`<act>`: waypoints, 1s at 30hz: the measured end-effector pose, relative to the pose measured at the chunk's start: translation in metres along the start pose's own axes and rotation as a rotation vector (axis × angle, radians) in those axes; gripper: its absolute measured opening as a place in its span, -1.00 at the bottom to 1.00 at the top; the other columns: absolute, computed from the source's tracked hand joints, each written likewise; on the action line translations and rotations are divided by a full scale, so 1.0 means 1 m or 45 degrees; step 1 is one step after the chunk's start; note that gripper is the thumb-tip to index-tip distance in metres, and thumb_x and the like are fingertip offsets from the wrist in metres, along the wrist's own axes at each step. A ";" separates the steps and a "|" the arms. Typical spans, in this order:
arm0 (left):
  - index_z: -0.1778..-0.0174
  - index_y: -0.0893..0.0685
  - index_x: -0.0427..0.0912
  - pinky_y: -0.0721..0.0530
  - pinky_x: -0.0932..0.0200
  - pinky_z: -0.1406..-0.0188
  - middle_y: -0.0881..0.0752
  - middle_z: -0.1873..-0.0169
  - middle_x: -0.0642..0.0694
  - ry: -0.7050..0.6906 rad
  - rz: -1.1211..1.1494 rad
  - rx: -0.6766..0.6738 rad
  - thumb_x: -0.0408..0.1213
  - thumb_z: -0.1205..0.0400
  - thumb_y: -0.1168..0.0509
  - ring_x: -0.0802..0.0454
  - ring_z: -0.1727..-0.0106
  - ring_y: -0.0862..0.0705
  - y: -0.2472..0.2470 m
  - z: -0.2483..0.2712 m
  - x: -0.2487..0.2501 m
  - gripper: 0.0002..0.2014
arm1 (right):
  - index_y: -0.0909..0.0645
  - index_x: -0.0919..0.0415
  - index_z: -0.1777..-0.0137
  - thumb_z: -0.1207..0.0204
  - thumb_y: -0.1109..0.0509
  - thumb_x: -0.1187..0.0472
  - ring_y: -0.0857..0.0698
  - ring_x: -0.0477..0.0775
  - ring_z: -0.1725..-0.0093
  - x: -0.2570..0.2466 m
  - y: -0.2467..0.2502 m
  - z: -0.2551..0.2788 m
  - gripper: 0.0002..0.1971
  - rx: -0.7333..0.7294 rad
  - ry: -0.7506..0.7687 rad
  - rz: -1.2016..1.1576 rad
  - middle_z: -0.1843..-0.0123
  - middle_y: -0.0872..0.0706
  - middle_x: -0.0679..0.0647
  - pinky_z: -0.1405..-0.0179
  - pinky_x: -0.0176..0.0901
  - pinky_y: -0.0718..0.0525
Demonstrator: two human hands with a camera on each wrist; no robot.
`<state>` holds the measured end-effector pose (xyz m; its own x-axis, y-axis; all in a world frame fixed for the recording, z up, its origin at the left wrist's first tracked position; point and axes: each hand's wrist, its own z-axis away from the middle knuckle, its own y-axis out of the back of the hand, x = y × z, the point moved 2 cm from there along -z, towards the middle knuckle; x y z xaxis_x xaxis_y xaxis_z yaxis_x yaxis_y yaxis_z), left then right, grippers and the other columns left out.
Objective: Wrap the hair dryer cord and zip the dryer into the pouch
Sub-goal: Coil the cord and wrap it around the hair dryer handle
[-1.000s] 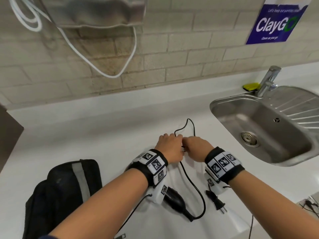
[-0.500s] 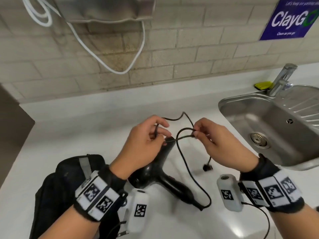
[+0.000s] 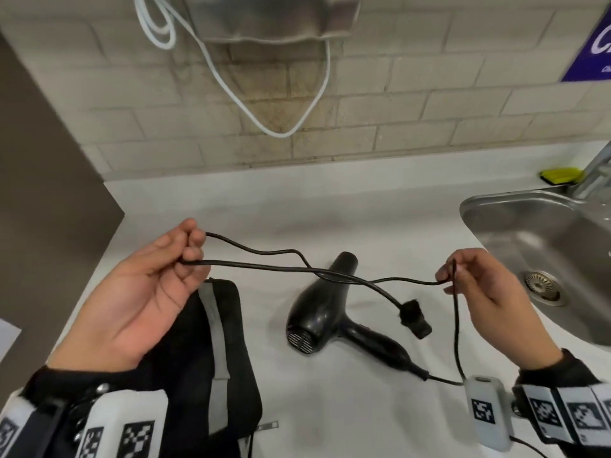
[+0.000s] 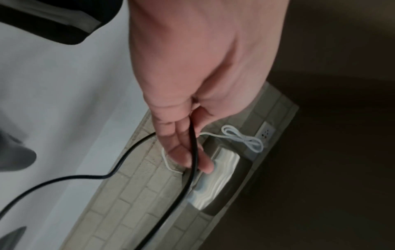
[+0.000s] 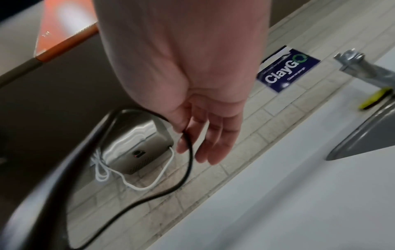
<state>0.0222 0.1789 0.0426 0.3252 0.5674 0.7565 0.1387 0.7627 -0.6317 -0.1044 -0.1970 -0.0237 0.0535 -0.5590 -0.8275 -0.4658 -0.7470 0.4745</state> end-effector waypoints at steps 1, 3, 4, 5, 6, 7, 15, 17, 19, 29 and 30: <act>0.06 -0.78 -0.22 -0.69 0.35 0.53 -0.74 0.30 -0.04 0.002 0.079 0.004 -0.52 -0.40 -0.30 0.24 0.50 -0.65 0.004 0.002 0.004 -0.73 | -0.56 0.18 -0.04 -0.70 -0.16 0.44 -0.75 0.03 0.03 0.001 0.000 0.002 -0.80 -0.035 -0.007 -0.026 0.06 -0.78 -0.02 0.07 -0.03 -0.76; 0.04 -0.79 -0.21 -0.69 0.35 0.53 -0.72 0.29 -0.04 -0.001 0.128 -0.002 -0.56 -0.37 -0.33 0.25 0.53 -0.61 0.007 0.005 0.009 -0.69 | -0.60 0.15 -0.03 -0.68 -0.21 0.45 -0.76 0.07 0.03 0.001 0.001 0.006 -0.78 -0.142 -0.024 -0.066 0.06 -0.79 0.00 0.03 0.05 -0.75; 0.00 -0.75 -0.18 -0.69 0.35 0.52 -0.71 0.29 -0.02 -0.009 0.086 0.000 -0.55 -0.48 -0.26 0.26 0.55 -0.59 0.007 0.008 0.011 -0.71 | -0.64 0.12 -0.01 -0.65 -0.25 0.48 -0.76 0.09 0.03 -0.001 0.002 0.008 -0.76 -0.202 -0.016 -0.059 0.05 -0.80 0.01 0.00 0.05 -0.74; -0.04 -0.70 -0.14 -0.69 0.35 0.52 -0.70 0.30 0.00 -0.021 0.017 0.002 -0.51 -0.61 -0.17 0.27 0.58 -0.57 0.005 0.010 0.011 -0.73 | -0.67 0.07 0.02 -0.61 -0.28 0.52 -0.76 0.08 0.02 -0.002 0.003 0.010 -0.69 -0.252 0.005 -0.022 0.04 -0.81 0.00 -0.03 0.01 -0.73; -0.07 -0.67 -0.11 -0.68 0.35 0.54 -0.69 0.31 0.01 -0.038 -0.058 -0.009 -0.46 -0.69 -0.11 0.27 0.61 -0.56 0.003 0.013 0.012 -0.74 | -0.69 -0.01 0.05 -0.58 -0.30 0.57 -0.77 0.03 0.00 -0.005 0.003 0.012 -0.61 -0.281 0.026 0.027 0.01 -0.81 -0.04 -0.07 -0.06 -0.73; -0.08 -0.66 -0.09 -0.67 0.34 0.56 -0.70 0.31 0.01 -0.060 -0.129 -0.034 -0.41 -0.70 -0.11 0.25 0.63 -0.55 -0.001 0.017 0.013 -0.76 | -0.70 -0.07 0.07 -0.55 -0.29 0.62 -0.78 -0.01 -0.03 -0.009 0.003 0.014 -0.52 -0.278 0.039 0.070 -0.01 -0.81 -0.08 -0.10 -0.12 -0.72; -0.02 -0.68 -0.09 -0.72 0.18 0.41 -0.81 0.16 -0.16 -0.236 -0.567 -0.524 -0.13 -0.56 -0.40 -0.02 0.57 -0.70 -0.028 0.048 0.022 -0.82 | -0.76 0.16 0.17 -0.55 -0.44 0.41 -0.65 0.03 0.37 -0.107 -0.046 0.025 -0.84 -0.241 0.064 -0.449 0.32 -0.78 0.14 0.36 -0.24 -0.60; -0.02 -0.66 -0.11 -0.74 0.14 0.34 -0.83 0.11 -0.19 -0.275 -0.729 -0.645 -0.13 -0.61 -0.40 -0.09 0.51 -0.74 -0.035 0.058 0.014 -0.84 | -0.76 0.26 0.04 -0.53 -0.44 -0.04 -0.68 0.06 0.30 -0.127 -0.074 0.028 -0.67 -0.516 -0.094 -0.719 0.21 -0.83 0.21 0.33 -0.22 -0.61; -0.01 -0.64 -0.14 -0.75 0.11 0.20 -0.84 0.06 -0.17 -0.271 -0.933 -0.779 -0.30 -0.70 -0.29 -0.09 0.42 -0.78 -0.046 0.070 0.001 -0.95 | -0.74 0.31 -0.08 -0.55 -0.20 -0.30 -0.71 0.18 0.14 -0.139 -0.099 0.029 -0.36 -0.774 -0.296 -0.800 0.08 -0.84 0.29 0.13 -0.04 -0.62; -0.23 -0.76 0.05 -0.46 0.56 -0.16 -0.74 -0.07 0.34 -0.129 -1.593 -1.179 -0.19 -0.65 -0.39 0.34 -0.13 -0.71 -0.027 0.086 -0.011 -0.77 | -0.69 0.30 -0.10 -0.53 -0.36 0.28 -0.57 0.05 0.53 -0.185 -0.106 0.023 -0.81 -0.814 -0.450 -1.195 0.28 -0.67 0.16 0.62 -0.25 -0.57; -0.13 -0.79 -0.01 -0.55 0.50 -0.10 -0.81 0.01 0.20 -0.147 -1.458 -1.024 -0.15 -0.59 -0.46 0.27 -0.02 -0.76 -0.018 0.079 0.001 -0.79 | -0.70 0.26 -0.08 -0.53 -0.33 0.27 -0.46 -0.03 0.58 -0.187 -0.102 0.023 -0.80 -0.823 -0.415 -1.131 0.30 -0.65 0.12 0.68 -0.34 -0.44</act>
<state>-0.0535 0.1898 0.0683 -0.4032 -0.1880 0.8956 0.7742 0.4516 0.4434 -0.0876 -0.0083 0.0759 -0.1389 0.3083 -0.9411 0.1678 -0.9292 -0.3292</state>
